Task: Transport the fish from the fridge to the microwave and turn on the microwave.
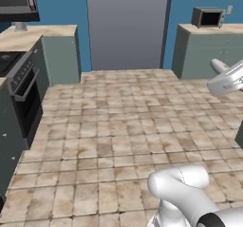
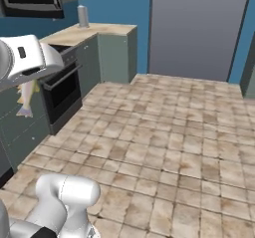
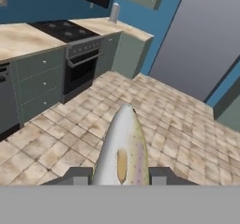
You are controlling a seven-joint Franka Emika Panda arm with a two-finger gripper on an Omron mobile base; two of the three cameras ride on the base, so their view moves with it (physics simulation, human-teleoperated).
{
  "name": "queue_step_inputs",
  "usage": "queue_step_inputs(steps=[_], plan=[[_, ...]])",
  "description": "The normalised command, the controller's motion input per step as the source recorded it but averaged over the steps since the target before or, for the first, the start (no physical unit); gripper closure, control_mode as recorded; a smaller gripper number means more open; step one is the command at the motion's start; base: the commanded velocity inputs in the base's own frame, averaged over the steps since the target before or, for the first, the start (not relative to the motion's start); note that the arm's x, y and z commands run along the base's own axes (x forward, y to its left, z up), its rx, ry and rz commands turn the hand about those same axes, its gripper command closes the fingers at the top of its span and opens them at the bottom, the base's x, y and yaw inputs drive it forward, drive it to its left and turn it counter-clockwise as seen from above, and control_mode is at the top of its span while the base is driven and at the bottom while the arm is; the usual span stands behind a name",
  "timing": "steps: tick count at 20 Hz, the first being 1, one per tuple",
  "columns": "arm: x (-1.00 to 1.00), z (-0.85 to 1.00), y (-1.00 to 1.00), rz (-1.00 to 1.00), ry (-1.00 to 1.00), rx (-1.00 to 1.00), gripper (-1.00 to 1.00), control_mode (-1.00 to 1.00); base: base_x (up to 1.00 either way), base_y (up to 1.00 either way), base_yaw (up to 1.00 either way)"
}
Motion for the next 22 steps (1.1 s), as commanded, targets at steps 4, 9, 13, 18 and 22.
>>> queue_step_inputs(steps=[4, 9, 13, 18, 22], plan=[[0.0, 0.0, 0.0, 0.0, 0.0, 0.0, 1.0, 1.0, 0.04, -0.09, -0.13], [0.0, 0.0, 0.0, 0.0, 0.0, 0.0, 1.0, 1.0, 0.1, -0.07, -0.1], [0.0, 0.0, 0.0, 0.0, 0.0, 0.0, 1.0, 1.0, 0.23, -0.06, -0.1], [0.0, 0.0, 0.0, 0.0, 0.0, 0.0, 1.0, 1.0, 0.3, -0.04, -0.11], [0.0, 0.0, 0.0, 0.0, 0.0, 0.0, 1.0, 1.0, 0.3, 0.0, -0.1]])
